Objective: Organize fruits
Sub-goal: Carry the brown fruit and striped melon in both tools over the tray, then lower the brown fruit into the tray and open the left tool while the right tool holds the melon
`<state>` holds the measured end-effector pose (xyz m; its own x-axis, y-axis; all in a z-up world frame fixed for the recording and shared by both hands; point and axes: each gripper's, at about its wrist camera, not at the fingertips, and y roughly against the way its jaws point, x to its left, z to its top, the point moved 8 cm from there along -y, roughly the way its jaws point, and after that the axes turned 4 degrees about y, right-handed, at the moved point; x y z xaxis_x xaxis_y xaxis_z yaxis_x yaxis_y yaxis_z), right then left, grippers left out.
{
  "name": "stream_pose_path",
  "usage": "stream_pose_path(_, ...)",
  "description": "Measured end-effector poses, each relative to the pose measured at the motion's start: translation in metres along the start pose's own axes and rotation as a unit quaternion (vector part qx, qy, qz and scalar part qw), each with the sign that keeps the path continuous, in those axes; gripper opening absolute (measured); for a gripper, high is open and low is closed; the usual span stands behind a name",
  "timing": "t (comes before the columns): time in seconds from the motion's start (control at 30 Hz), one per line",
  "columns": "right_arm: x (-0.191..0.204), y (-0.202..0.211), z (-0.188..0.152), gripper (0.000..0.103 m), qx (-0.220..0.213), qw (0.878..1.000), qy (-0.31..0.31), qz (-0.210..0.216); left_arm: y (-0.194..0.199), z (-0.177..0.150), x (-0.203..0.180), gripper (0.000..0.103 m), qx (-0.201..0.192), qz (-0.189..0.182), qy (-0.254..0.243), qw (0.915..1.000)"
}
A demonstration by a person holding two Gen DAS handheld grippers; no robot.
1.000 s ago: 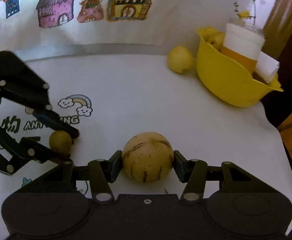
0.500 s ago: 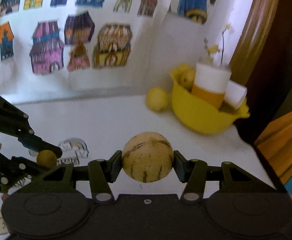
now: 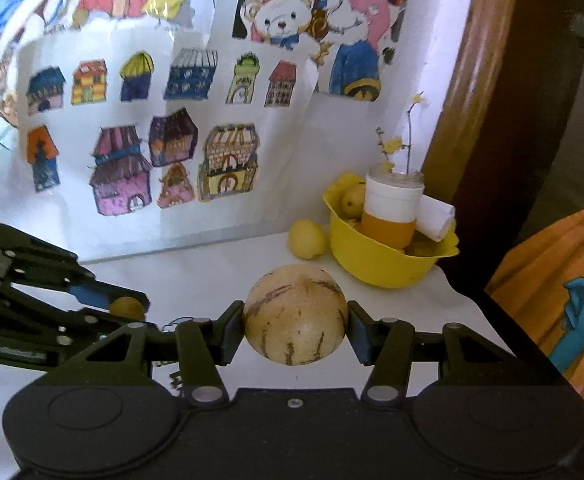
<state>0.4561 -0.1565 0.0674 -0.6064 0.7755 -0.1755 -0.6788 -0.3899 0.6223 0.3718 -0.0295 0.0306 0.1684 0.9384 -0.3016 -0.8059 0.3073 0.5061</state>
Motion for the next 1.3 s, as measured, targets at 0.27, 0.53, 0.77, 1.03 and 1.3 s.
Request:
stream_pose_path(0.27, 0.019, 0.055, -0.020, 0.055, -0.015, 1.000, -0.021, 0.003, 0.013, -0.009, -0.028, 0.031, 0.002, -0.025, 0.004, 0.9997)
stream_pose_path(0.53, 0.017, 0.094, -0.073, 0.055, -0.005, 0.999, -0.047, -0.021, 0.010, -0.027, -0.061, 0.031, 0.019, -0.057, 0.008, 0.9981)
stream_pose_path(0.77, 0.007, 0.128, -0.131, 0.055, 0.013, 0.996, -0.079, -0.042, 0.000, -0.045, -0.086, 0.031, 0.035, -0.072, 0.000, 0.9968)
stream_pose_path(1.03, 0.020, 0.149, -0.188, 0.055, 0.032, 0.992, -0.104, -0.057, -0.014, -0.065, -0.119, 0.031, 0.056, -0.090, -0.024, 0.9941)
stream_pose_path(1.3, 0.040, 0.153, -0.230, 0.055, 0.041, 0.988, -0.128, -0.073, -0.028, -0.092, -0.144, 0.031, 0.081, -0.088, -0.056, 0.9912)
